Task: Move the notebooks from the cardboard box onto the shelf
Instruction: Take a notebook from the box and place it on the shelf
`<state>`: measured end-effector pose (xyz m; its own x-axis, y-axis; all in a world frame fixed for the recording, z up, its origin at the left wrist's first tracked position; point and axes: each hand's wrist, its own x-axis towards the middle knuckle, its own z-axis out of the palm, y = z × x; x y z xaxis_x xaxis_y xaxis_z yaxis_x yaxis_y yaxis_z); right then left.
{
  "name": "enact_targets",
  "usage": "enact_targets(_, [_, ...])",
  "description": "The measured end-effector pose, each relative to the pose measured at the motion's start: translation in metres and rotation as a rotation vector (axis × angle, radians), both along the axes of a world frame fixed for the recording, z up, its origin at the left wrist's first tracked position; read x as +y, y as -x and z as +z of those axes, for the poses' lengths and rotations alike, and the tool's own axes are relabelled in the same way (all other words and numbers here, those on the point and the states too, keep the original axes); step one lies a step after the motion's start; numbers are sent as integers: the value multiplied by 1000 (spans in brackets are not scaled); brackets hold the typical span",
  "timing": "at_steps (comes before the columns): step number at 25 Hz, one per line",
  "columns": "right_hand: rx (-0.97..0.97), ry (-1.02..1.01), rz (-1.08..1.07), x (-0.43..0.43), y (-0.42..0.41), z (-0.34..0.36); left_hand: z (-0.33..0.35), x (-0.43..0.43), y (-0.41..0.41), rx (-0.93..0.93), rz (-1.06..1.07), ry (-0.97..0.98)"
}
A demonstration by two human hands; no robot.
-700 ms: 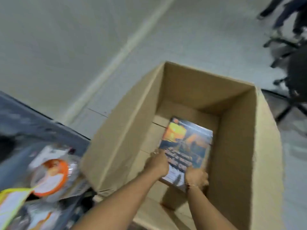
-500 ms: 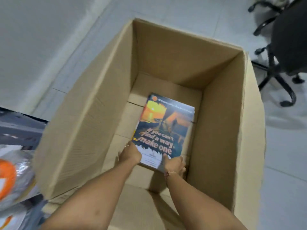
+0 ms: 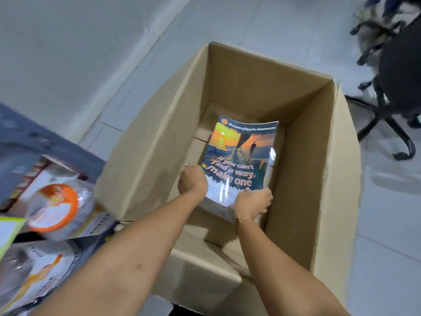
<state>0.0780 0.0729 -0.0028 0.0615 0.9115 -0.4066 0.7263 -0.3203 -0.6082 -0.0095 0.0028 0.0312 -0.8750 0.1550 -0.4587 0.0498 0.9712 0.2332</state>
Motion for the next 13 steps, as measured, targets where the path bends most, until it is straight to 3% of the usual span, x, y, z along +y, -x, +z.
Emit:
enact_targets(3, [457, -248, 44, -16, 17, 74, 85, -33, 5, 279, -44, -237])
enact_targets(8, [1156, -571, 292, -98, 57, 243, 253, -155, -17, 1248, 1, -582])
enact_targets(11, [1482, -607, 541, -179, 63, 349, 352, -248, -60, 1616, 163, -466])
enact_targets(13, [1579, -676, 713, -220, 68, 406, 405, -291, -83, 1672, 308, -335])
